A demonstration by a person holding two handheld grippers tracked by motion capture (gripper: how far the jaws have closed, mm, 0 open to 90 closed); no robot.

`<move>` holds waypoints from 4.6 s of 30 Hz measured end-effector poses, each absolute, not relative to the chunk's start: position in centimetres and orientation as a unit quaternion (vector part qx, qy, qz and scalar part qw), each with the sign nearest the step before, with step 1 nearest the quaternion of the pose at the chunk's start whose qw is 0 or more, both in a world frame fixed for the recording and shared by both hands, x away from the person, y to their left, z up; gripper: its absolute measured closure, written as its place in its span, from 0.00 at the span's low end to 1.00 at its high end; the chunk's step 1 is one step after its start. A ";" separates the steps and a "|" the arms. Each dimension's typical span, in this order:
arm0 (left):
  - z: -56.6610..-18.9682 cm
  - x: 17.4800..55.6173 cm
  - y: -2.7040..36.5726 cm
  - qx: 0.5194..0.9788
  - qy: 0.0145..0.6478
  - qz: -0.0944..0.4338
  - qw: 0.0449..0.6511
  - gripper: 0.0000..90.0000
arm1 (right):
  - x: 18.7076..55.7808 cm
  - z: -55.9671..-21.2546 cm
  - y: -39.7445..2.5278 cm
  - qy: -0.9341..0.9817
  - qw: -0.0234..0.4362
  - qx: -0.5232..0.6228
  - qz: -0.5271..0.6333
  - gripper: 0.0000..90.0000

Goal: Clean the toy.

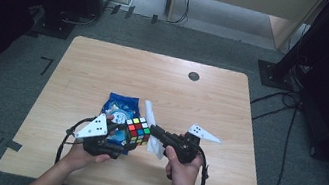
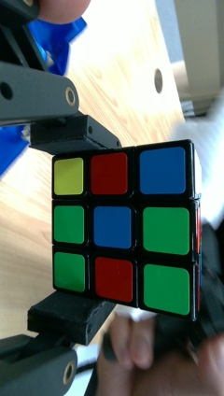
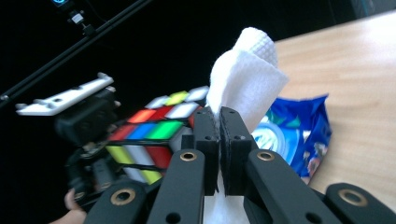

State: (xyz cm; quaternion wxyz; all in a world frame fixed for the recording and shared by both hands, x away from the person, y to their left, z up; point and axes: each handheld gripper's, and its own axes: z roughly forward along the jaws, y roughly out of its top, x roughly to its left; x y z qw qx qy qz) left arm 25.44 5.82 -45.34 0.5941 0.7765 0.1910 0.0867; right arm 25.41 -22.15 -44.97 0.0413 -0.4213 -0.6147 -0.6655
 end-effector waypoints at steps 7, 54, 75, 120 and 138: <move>-45.0 25.9 6.8 0.766 0.201 0.090 0.604 0.38 | 26.0 -46.7 -21.4 -0.628 0.079 -0.434 -0.641 0.98; -45.5 25.5 6.4 0.785 0.186 0.126 0.577 0.38 | 25.2 -43.7 -21.1 -0.642 -0.169 -0.463 -0.587 0.74; -45.5 24.2 4.4 0.777 0.208 0.195 0.561 0.38 | 23.7 -42.9 -16.1 -0.671 -0.106 -0.439 -0.588 0.28; -45.2 28.5 12.2 0.714 0.399 0.184 0.545 0.15 | 29.7 -51.5 -27.0 -0.635 -0.306 -0.574 -0.417 0.29; -46.2 27.3 21.9 0.704 0.467 0.220 0.487 0.15 | 26.4 -47.2 -35.0 -0.633 -0.257 -0.589 -0.432 0.08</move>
